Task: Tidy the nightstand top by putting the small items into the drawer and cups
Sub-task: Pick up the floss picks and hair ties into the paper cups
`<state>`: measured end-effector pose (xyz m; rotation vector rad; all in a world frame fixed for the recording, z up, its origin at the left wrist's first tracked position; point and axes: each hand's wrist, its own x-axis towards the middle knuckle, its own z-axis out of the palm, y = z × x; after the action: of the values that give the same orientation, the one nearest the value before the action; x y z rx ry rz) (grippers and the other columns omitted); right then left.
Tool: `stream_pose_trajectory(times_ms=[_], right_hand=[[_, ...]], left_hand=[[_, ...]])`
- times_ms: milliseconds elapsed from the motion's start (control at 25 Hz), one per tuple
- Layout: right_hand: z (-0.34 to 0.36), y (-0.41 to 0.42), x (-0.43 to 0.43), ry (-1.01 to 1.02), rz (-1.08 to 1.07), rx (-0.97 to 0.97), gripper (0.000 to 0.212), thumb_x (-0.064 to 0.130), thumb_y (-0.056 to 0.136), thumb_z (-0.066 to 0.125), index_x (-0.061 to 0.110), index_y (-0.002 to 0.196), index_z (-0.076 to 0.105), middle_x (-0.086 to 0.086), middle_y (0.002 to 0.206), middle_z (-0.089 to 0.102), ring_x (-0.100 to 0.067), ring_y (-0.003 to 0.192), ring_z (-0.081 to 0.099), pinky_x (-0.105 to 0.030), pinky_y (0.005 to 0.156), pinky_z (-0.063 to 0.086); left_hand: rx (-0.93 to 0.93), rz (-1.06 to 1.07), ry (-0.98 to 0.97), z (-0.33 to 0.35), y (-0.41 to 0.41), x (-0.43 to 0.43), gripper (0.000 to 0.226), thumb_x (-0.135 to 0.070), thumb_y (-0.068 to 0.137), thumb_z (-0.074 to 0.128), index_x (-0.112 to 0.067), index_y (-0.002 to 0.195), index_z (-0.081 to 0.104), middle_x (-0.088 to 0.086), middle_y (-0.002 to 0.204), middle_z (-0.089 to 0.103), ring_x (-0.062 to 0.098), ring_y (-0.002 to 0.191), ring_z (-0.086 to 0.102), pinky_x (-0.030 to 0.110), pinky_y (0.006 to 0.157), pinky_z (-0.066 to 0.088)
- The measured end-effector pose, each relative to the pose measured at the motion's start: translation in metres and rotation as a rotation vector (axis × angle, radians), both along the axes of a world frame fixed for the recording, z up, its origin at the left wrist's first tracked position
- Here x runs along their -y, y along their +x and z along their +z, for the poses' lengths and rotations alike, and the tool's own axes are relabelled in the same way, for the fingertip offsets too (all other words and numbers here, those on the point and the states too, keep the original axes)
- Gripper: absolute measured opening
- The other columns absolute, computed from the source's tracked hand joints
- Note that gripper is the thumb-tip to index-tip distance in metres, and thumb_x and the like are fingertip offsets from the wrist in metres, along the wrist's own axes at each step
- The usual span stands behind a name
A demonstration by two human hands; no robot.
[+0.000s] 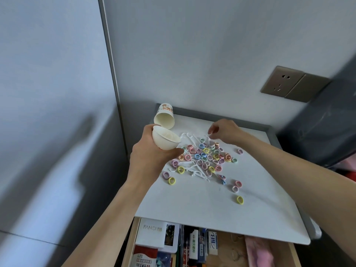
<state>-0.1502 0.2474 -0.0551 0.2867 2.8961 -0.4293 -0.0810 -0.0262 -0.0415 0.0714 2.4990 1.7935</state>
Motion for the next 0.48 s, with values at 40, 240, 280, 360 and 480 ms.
stream_pose_trajectory(times_ms=[40,240,280,360,480], right_hand=[[-0.003,-0.001,0.005,-0.006,-0.014,-0.04,0.019,0.026,0.087,0.071,0.014,0.102,0.07,-0.001,0.099,0.07,-0.016,0.083,0.063,-0.025,0.074,0.045],[-0.03,-0.004,0.023,0.096,-0.034,-0.07,0.013,0.03,0.084,0.072,0.021,0.089,0.065,-0.004,0.101,0.068,-0.022,0.089,0.063,-0.028,0.071,0.045],[-0.033,-0.004,0.024,0.079,-0.042,-0.084,0.01,0.026,0.085,0.072,0.021,0.086,0.064,-0.005,0.101,0.069,-0.022,0.088,0.063,-0.028,0.07,0.045],[-0.034,-0.004,0.022,0.032,-0.071,-0.119,0.009,0.021,0.086,0.072,0.019,0.082,0.063,-0.006,0.098,0.07,-0.022,0.082,0.063,-0.028,0.068,0.044],[-0.019,0.0,0.011,-0.002,-0.069,-0.127,0.006,0.018,0.086,0.072,0.015,0.085,0.067,-0.003,0.095,0.069,-0.018,0.079,0.06,-0.027,0.069,0.043]], left_hand=[[-0.002,0.0,0.001,0.0,0.0,-0.001,0.07,-0.032,0.065,0.091,-0.028,0.123,0.051,-0.009,0.104,0.066,0.014,0.097,0.064,0.031,0.083,0.054],[0.001,-0.009,-0.008,0.0,0.0,-0.004,0.07,-0.033,0.065,0.09,-0.028,0.122,0.051,-0.01,0.104,0.066,0.011,0.096,0.063,0.029,0.082,0.054],[-0.002,-0.009,-0.012,0.0,0.0,-0.004,0.07,-0.033,0.065,0.09,-0.029,0.122,0.051,-0.01,0.104,0.066,0.01,0.096,0.063,0.028,0.08,0.053],[-0.004,-0.015,-0.016,0.001,0.0,-0.003,0.07,-0.034,0.065,0.09,-0.028,0.123,0.05,-0.011,0.104,0.065,0.01,0.096,0.063,0.026,0.079,0.052],[-0.009,-0.017,-0.023,0.001,-0.001,-0.002,0.072,-0.036,0.066,0.089,-0.027,0.125,0.049,-0.01,0.106,0.064,0.01,0.096,0.062,0.026,0.08,0.052]])
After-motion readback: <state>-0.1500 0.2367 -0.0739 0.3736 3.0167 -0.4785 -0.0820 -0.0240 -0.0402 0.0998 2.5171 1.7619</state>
